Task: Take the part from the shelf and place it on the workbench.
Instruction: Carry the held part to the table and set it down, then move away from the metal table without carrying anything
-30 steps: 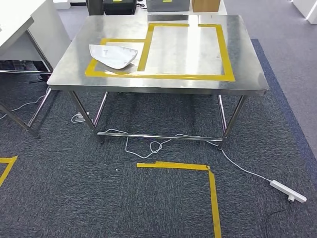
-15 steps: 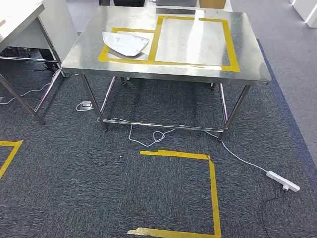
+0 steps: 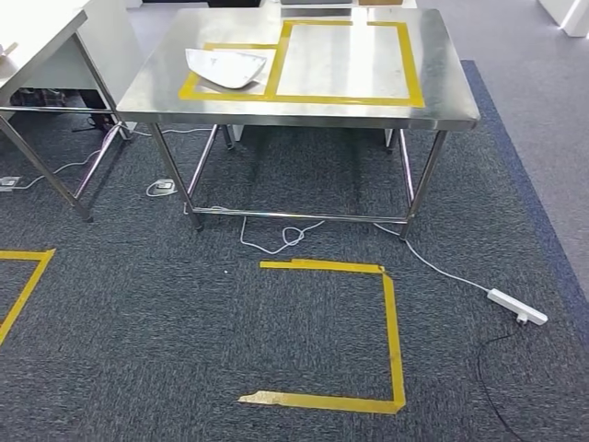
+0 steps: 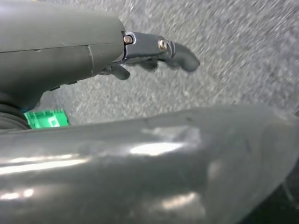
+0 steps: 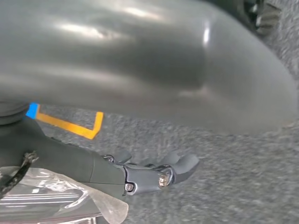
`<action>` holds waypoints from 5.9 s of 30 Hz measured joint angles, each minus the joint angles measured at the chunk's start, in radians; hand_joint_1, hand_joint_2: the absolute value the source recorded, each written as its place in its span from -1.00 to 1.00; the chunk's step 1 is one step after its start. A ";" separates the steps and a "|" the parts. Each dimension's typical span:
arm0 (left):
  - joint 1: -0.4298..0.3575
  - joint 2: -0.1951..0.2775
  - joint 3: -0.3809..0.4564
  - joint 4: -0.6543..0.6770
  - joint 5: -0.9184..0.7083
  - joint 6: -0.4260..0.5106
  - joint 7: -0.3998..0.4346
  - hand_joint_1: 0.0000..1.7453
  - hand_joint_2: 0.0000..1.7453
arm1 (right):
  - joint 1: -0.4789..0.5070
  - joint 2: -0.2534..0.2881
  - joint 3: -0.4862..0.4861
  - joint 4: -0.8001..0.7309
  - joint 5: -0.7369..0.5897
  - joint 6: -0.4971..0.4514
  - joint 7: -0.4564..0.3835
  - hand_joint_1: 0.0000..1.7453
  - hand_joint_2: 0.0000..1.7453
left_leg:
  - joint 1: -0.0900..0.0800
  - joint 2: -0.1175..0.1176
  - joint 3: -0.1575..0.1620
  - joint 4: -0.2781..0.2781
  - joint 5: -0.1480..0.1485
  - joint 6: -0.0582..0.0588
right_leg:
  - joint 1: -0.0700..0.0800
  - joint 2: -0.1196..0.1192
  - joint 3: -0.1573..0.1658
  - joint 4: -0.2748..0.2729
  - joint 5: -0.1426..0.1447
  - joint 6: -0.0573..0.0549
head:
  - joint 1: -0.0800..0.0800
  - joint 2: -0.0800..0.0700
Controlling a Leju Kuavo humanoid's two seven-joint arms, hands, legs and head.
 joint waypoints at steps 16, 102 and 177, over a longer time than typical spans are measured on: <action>-0.001 -0.023 0.000 -0.002 0.000 0.035 0.016 -1.00 -1.00 | 0.001 -0.020 0.049 -0.026 -0.068 -0.053 0.001 -1.00 -1.00 | -0.011 0.004 0.202 -0.237 0.071 0.064 | -0.001 0.010 -0.237 0.289 -0.068 0.053 | 0.007 0.000; 0.036 -0.050 -0.058 -0.121 0.130 0.019 0.123 -1.00 -1.00 | -0.120 -0.055 0.287 0.097 -0.232 -0.120 -0.113 -1.00 -1.00 | -0.002 -0.127 0.123 -0.190 0.092 0.019 | -0.014 0.066 -0.063 0.040 0.014 0.026 | -0.001 0.000; -0.038 -0.088 -0.084 -0.057 0.178 0.033 0.165 -1.00 -1.00 | -0.199 -0.053 0.431 0.242 -0.307 -0.095 -0.217 -1.00 -1.00 | -0.011 0.065 0.105 -0.178 0.092 0.020 | 0.004 -0.120 -0.031 0.034 -0.021 0.034 | -0.011 0.000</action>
